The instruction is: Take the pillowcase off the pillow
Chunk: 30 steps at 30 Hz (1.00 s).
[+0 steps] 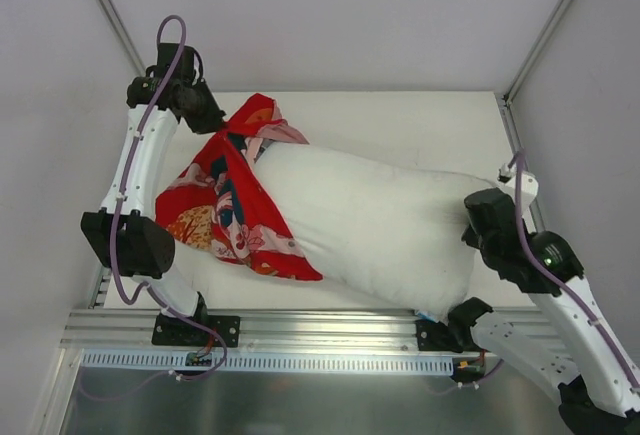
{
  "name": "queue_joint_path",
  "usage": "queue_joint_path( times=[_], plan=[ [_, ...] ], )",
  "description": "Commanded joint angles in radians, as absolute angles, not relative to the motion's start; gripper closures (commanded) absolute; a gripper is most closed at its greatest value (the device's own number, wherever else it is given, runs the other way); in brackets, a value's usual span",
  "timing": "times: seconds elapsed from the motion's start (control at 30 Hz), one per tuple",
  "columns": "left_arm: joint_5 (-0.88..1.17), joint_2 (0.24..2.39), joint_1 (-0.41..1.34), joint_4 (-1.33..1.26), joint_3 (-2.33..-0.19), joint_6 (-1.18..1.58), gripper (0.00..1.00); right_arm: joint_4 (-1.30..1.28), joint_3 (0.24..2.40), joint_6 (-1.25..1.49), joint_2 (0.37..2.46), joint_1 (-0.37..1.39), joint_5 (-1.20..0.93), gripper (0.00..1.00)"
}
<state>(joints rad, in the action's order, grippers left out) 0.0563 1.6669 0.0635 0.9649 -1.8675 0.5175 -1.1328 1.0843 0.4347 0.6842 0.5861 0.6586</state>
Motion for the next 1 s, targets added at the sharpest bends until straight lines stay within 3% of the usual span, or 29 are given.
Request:
queue_joint_path(
  times=[0.0, 0.03, 0.07, 0.13, 0.2, 0.23, 0.33, 0.37, 0.43, 0.57, 0.77, 0.9, 0.97],
  plan=[
    [0.073, 1.635, 0.018, 0.893, -1.838, 0.493, 0.93, -1.123, 1.080, 0.361, 0.745, 0.523, 0.863, 0.99],
    [0.096, 1.632, 0.024, 0.887, -1.830, 0.483, 0.84, -1.102, 1.089, 0.335, 0.768, 0.497, 0.874, 0.99],
    [0.109, 1.629, 0.049, 0.887, -1.821, 0.453, 0.58, -1.082, 1.113, 0.265, 0.790, 0.427, 0.859, 0.99],
    [0.101, 1.588, 0.086, 0.882, -1.774, 0.433, 0.20, -1.008, 1.132, 0.192, 0.839, 0.344, 0.722, 0.99],
    [0.103, 1.516, 0.173, 0.862, -1.664, 0.417, 0.01, -0.965, 1.138, 0.146, 0.859, 0.252, 0.600, 0.98],
    [0.063, 1.493, 0.211, 0.851, -1.626, 0.410, 0.01, -0.930, 1.137, 0.143, 0.871, 0.239, 0.501, 0.92],
    [-0.102, 1.387, 0.340, 0.853, -1.484, 0.419, 0.01, -0.899, 1.121, 0.150, 0.894, 0.236, 0.393, 0.12],
    [-0.115, 1.324, 0.353, 0.853, -1.415, 0.449, 0.01, -0.902, 1.121, 0.153, 0.900, 0.236, 0.376, 0.06],
    [-0.109, 1.255, 0.368, 0.844, -1.347, 0.506, 0.01, -0.900, 1.126, 0.147, 0.902, 0.238, 0.319, 0.00],
    [-0.104, 1.068, 0.429, 0.779, -1.126, 0.543, 0.01, -0.903, 1.169, 0.109, 0.874, 0.238, 0.187, 0.04],
    [0.047, 1.014, 0.462, 0.674, -0.917, 0.534, 0.01, -0.913, 1.206, 0.035, 0.882, 0.261, -0.131, 0.04],
    [0.126, 1.037, 0.485, 0.565, -0.848, 0.548, 0.05, -0.893, 1.106, 0.041, 0.894, 0.385, -0.137, 0.04],
    [0.141, 1.074, 0.492, 0.539, -0.844, 0.554, 0.07, -0.878, 1.030, 0.076, 0.914, 0.426, -0.041, 0.04]
  ],
)
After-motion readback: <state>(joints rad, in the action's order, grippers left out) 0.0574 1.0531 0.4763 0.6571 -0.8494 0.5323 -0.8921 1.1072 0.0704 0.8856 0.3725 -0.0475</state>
